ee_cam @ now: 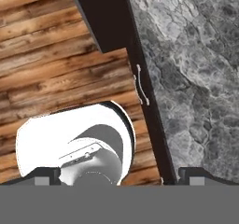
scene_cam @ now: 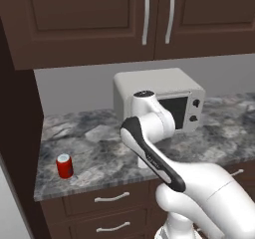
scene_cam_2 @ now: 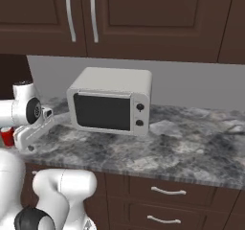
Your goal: Four empty soda cans are scattered around the kitchen. Gather all the cans and cluster them next to the stove for recycling.
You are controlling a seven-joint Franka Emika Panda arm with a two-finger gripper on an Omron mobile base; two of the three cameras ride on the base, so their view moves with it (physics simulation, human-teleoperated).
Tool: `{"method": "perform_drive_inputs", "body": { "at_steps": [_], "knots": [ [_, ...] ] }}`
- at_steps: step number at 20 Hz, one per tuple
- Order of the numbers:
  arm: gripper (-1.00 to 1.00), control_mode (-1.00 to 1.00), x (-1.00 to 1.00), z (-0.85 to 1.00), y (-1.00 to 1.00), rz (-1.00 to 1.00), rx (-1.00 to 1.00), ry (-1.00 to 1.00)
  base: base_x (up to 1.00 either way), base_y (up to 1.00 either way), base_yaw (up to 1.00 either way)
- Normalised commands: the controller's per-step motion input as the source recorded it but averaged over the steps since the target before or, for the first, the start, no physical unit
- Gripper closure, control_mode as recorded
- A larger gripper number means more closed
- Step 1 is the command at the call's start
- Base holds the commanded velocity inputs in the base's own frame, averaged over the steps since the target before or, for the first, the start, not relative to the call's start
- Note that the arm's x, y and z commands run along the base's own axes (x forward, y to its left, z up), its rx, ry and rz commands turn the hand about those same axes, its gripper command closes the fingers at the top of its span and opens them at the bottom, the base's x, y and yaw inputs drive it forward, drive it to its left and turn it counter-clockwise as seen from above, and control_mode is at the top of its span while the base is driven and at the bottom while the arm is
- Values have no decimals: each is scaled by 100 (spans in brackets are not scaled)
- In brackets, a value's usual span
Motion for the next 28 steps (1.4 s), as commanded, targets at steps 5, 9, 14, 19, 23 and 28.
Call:
{"method": "perform_drive_inputs", "body": {
  "at_steps": [5, 9, 14, 19, 23, 28],
  "knots": [
    [-100, -100, 35, 6, 50, 11, 0, -2, 0, 0, 0],
    [-100, -100, 40, 0, 58, 15, 0, 0, 0, 0, 0],
    [-100, -100, 31, 0, 63, 11, 0, 0, 0, 0, 0],
    [-100, -100, 7, 0, 66, 0, 0, 0, 0, 0, 0],
    [-100, -100, 11, 0, 64, 0, 0, 0, 0, 0, 0],
    [-100, -100, 4, 0, 35, 1, 0, 0, 0, 0, 0]
  ]
}}
